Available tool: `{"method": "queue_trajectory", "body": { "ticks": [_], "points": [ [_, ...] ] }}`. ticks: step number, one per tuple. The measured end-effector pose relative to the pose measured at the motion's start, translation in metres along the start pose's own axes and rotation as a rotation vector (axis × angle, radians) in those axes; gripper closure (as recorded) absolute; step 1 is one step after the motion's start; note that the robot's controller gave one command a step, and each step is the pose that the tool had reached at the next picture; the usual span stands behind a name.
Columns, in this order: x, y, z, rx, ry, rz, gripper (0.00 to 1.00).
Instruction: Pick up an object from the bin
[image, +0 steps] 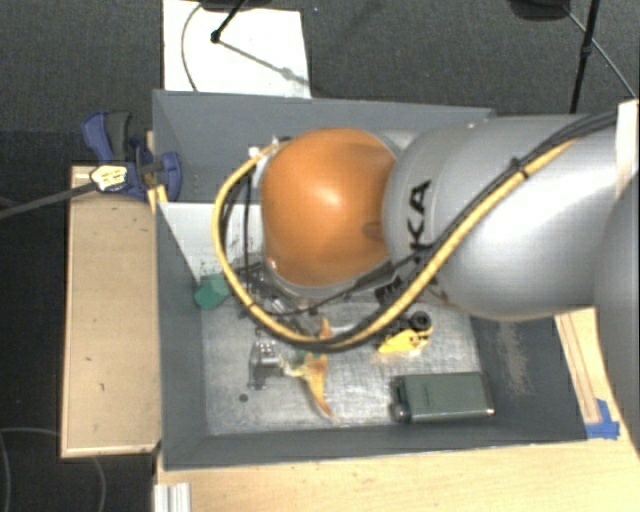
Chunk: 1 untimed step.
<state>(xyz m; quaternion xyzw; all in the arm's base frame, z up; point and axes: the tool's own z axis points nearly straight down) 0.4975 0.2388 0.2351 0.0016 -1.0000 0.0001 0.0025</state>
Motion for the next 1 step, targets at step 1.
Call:
{"method": "queue_trajectory", "body": {
  "ticks": [1],
  "points": [
    [-0.002,-0.0012,-0.0037,-0.002,-0.007,0.005,0.0]
  ]
}}
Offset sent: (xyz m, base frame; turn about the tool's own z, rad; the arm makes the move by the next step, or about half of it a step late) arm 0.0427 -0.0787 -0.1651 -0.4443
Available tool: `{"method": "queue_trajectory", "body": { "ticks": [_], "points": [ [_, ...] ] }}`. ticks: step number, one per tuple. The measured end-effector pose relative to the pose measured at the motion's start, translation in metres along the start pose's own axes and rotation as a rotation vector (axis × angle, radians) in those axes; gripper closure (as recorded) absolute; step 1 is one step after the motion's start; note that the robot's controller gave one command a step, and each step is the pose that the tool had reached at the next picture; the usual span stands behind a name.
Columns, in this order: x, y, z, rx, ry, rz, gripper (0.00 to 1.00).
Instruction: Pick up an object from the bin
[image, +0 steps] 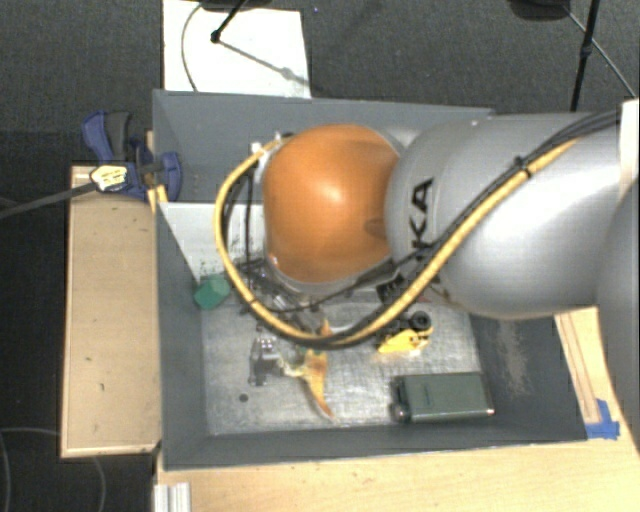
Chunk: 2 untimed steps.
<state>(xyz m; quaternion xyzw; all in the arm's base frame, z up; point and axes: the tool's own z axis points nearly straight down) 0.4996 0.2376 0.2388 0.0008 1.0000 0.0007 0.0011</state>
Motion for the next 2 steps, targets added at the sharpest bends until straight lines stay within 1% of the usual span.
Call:
{"method": "queue_trajectory", "body": {
  "ticks": [1,2],
  "points": [
    [-0.011,-0.02,0.044,-0.001,-0.003,-0.124,0.0],
    [-0.04,-0.092,0.075,0.001,0.001,-0.307,0.0]
  ]
}}
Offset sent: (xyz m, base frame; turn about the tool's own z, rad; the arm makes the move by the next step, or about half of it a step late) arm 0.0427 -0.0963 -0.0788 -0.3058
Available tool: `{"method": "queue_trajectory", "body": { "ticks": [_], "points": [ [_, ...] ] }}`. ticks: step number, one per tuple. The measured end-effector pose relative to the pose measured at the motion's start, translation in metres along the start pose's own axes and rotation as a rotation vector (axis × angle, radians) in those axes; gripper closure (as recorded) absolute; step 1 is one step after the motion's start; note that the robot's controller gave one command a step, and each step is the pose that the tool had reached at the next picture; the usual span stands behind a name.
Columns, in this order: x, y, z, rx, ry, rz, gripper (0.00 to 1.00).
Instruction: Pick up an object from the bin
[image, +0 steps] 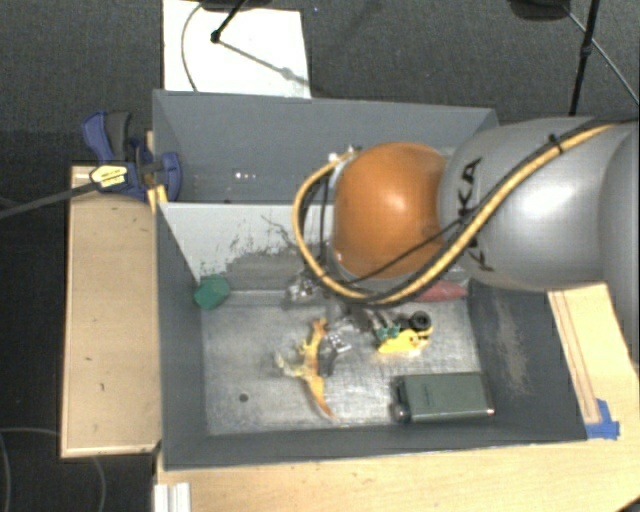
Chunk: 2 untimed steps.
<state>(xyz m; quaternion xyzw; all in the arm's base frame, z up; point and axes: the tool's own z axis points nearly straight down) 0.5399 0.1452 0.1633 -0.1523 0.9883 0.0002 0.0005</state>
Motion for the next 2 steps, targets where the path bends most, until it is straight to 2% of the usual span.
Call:
{"method": "queue_trajectory", "body": {
  "ticks": [1,2],
  "points": [
    [-0.002,-0.007,0.03,0.0,0.002,0.022,0.0],
    [-0.007,-0.008,0.072,0.001,-0.003,-0.179,0.0]
  ]
}}
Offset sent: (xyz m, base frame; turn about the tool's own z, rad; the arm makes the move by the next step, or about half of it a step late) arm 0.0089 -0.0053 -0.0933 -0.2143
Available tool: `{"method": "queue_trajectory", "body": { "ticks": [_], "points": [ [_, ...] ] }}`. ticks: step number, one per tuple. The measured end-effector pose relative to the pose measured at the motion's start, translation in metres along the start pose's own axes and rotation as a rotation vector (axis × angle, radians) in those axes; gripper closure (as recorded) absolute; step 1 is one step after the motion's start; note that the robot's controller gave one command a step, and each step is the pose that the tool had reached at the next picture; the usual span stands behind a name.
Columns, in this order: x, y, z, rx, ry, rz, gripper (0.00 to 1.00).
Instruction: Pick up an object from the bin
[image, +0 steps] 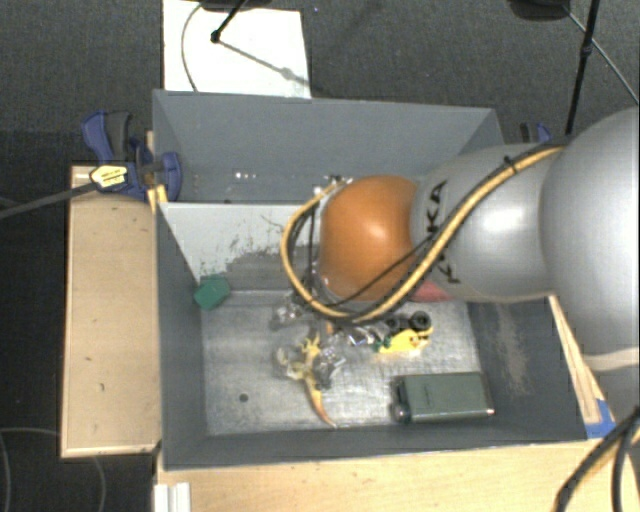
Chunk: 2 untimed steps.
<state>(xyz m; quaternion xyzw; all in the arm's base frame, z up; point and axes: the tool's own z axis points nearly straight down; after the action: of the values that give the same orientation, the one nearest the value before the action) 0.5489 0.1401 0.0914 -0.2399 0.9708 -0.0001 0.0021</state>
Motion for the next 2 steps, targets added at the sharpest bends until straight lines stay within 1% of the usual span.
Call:
{"method": "queue_trajectory", "body": {
  "ticks": [1,2],
  "points": [
    [-0.0006,0.0023,0.0159,-0.001,0.003,-0.241,1.0],
    [-0.0006,0.0023,0.0159,-0.001,0.003,-0.241,1.0]
  ]
}}
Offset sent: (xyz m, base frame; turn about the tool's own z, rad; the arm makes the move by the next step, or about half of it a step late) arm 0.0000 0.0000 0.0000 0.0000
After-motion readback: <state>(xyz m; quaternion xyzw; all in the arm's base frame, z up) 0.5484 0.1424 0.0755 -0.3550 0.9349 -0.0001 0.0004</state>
